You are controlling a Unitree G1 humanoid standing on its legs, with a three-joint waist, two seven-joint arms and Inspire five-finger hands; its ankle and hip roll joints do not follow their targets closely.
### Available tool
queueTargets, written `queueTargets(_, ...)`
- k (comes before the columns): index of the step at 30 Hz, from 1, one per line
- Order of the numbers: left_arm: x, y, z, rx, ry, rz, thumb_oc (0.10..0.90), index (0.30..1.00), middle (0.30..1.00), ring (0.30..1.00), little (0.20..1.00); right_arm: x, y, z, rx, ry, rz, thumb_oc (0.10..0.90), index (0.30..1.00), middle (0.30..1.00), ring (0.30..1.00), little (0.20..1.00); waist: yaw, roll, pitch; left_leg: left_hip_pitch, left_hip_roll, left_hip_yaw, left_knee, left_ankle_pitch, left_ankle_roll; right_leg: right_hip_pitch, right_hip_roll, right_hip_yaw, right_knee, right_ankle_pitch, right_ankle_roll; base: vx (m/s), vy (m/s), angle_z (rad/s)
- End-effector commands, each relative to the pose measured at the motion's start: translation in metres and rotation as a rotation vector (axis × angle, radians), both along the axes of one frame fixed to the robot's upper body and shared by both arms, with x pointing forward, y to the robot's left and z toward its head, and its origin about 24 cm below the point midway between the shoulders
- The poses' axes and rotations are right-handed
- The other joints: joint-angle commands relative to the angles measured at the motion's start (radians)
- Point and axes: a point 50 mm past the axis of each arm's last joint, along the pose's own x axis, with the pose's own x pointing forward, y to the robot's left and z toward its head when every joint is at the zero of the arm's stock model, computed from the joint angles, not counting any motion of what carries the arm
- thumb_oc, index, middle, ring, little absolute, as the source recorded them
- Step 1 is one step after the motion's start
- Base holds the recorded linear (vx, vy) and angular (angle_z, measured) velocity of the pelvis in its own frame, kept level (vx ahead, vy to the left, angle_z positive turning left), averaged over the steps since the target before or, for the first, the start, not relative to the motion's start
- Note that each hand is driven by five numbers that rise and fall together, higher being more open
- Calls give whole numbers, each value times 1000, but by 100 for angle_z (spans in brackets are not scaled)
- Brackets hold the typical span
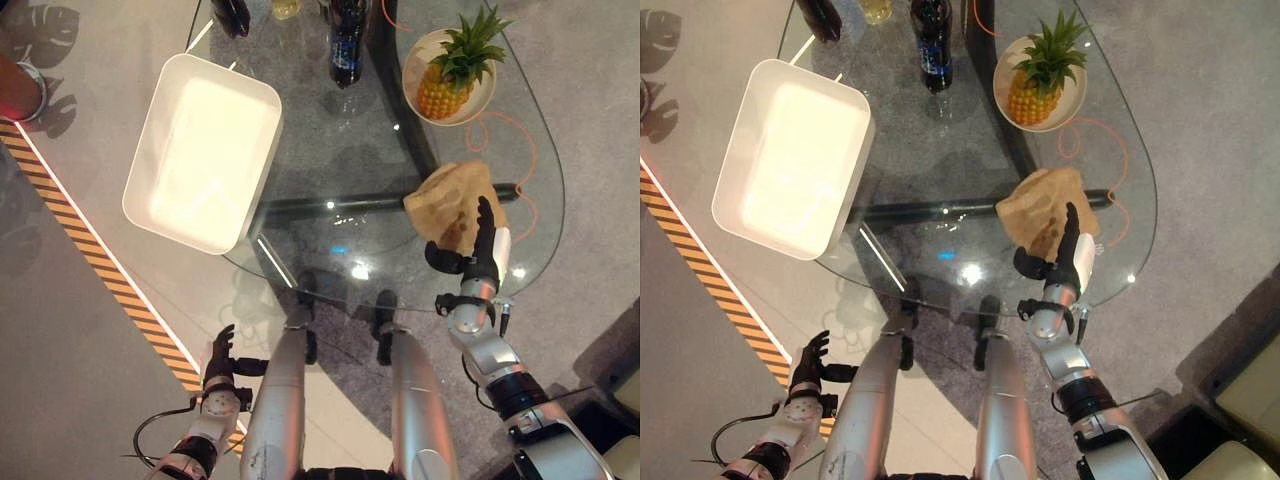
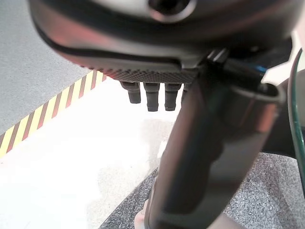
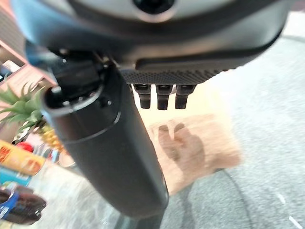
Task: Wipe the table with a cloth and put it in the basket.
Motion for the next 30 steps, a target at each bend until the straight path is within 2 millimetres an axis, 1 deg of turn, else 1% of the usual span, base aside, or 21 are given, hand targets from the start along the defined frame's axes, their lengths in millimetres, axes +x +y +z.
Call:
queueTargets(1,-21,-7,-11,-39,13,38,800,900,900,900,900,-4,-8,41,-49,-222,-26,800,900,900,900,900,-6,-25,-19,19,-31,-11,103,-118,30,42,31,-42,-98,111,-11,12,-35,-5)
queueTargets(4,-18,-6,-11,-36,13,44,800,900,900,900,900,-3,-6,38,-41,-197,-24,800,900,900,900,900,-7,-31,-19,16,-28,-11,107,-119,30,41,31,-45,-96,110,-12,3,-8,-1)
queueTargets(9,-15,-10,-9,-33,11,31,800,900,900,900,900,-2,-9,34,-47,-196,-72,800,900,900,900,900,-4,-23,-19,-6,-30,-12,114,-120,30,19,27,-49,-91,114,-11,0,0,0)
queueTargets(15,-14,-14,-11,-36,19,28,800,900,900,900,900,10,-12,53,-71,-245,-88,800,900,900,900,900,0,-3,-19,-45,-41,-6,121,-120,35,-28,26,-47,-82,117,-14,-1,33,0)
queueTargets(21,-10,-17,-9,-43,10,22,800,900,900,900,900,19,-16,67,-91,-257,-94,800,900,900,900,900,6,14,-19,-79,-46,-3,128,-117,37,-71,25,-44,-72,121,-15,3,27,1)
queueTargets(27,-5,-21,-5,-42,-3,2,800,900,900,900,900,26,-35,81,-88,-287,-184,800,900,900,900,900,13,29,-19,-114,-48,3,140,-122,43,-113,22,-46,-61,126,-12,3,6,2)
queueTargets(30,-3,-22,-4,-45,-5,-4,800,900,900,900,900,29,-39,87,-86,-285,-192,800,900,900,900,900,14,38,-19,-134,-50,2,147,-120,44,-140,23,-43,-51,130,-11,2,10,1)
